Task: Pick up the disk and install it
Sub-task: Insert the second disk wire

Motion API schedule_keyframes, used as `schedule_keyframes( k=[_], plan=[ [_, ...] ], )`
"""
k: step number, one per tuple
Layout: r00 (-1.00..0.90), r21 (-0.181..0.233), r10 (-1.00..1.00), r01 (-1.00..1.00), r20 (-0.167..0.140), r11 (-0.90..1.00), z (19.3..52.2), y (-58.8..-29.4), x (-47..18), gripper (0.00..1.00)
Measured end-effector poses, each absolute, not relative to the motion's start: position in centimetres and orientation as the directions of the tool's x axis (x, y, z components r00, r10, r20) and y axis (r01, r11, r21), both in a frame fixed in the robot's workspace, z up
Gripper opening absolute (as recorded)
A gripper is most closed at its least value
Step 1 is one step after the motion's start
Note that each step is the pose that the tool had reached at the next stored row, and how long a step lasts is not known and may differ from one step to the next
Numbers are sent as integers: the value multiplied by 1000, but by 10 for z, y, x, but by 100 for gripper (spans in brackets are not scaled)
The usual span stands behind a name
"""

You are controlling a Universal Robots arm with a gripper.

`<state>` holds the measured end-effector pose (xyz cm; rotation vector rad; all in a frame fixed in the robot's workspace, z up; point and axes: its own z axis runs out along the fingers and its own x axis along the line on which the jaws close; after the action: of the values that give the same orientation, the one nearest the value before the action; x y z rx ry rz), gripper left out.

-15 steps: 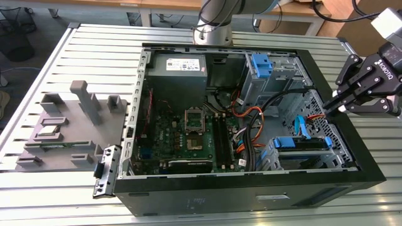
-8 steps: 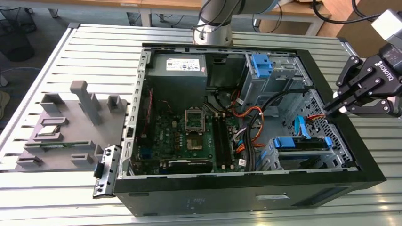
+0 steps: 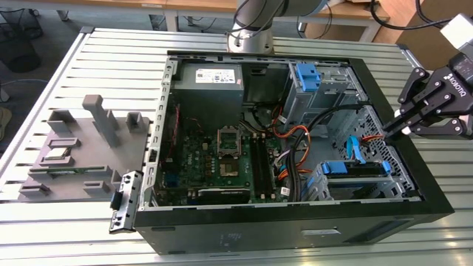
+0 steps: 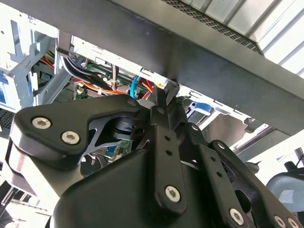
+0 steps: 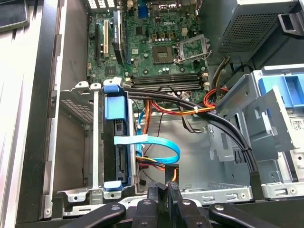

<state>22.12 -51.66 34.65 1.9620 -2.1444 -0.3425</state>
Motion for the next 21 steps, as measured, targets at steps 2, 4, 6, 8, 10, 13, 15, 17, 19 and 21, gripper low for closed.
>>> schedule_keyframes(
  k=[2,4,6,8,10,13,15,17,19,21],
  plan=[
    [-88,313,-996,-946,3,85,345,-517,223,24],
    [-88,313,-996,-946,4,85,345,-516,223,24],
    [-88,314,-996,-945,6,86,344,-516,224,24],
    [-89,315,-996,-945,7,86,344,-516,225,24],
    [-89,315,-996,-945,7,86,344,-516,225,24],
    [-88,315,-996,-945,7,86,344,-516,225,24],
    [-88,315,-996,-945,7,86,344,-516,225,24],
    [-88,315,-996,-945,7,86,344,-516,225,24],
    [-88,315,-996,-945,8,86,344,-516,225,24],
    [-88,315,-996,-945,7,86,344,-516,225,22]
  ],
)
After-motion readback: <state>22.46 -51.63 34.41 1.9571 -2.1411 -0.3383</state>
